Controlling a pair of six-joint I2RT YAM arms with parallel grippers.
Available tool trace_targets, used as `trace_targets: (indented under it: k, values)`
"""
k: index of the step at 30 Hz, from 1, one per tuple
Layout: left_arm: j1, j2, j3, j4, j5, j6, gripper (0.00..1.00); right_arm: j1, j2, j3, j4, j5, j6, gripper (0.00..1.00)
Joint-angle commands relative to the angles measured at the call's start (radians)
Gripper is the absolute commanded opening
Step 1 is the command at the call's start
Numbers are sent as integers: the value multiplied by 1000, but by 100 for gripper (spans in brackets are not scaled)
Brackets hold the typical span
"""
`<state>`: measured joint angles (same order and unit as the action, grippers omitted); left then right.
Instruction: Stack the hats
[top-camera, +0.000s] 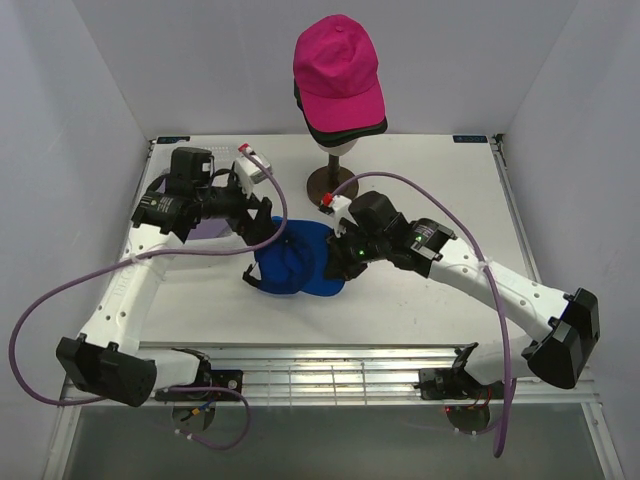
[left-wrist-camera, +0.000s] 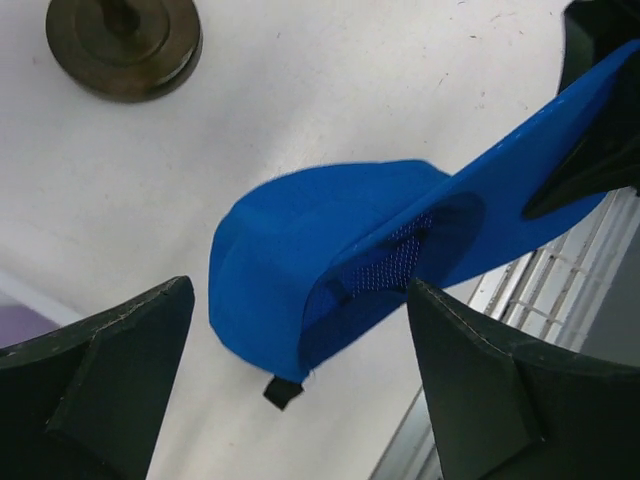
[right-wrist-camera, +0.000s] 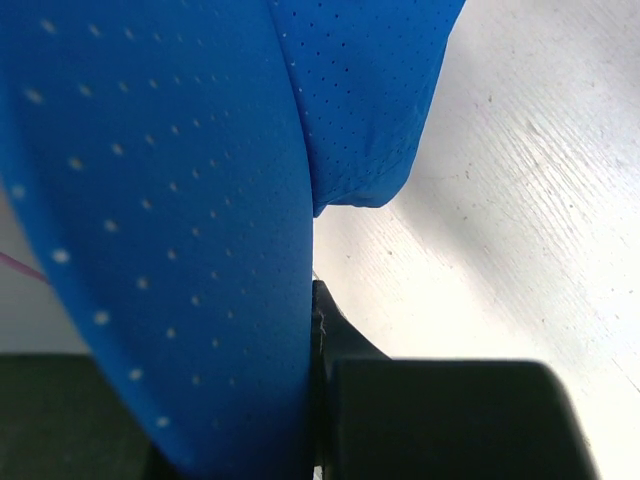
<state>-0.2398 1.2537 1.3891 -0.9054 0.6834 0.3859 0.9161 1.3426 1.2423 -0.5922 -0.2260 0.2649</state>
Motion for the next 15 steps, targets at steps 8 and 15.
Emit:
trace_targets:
  k: [8,15]
  values:
    - [-208,39,130,123,102,154,98,0,-57,-1,85,-39,-64,8]
    - [-228,33,54,99,209,159,54,-3,-88,29,94,-26,-122,8]
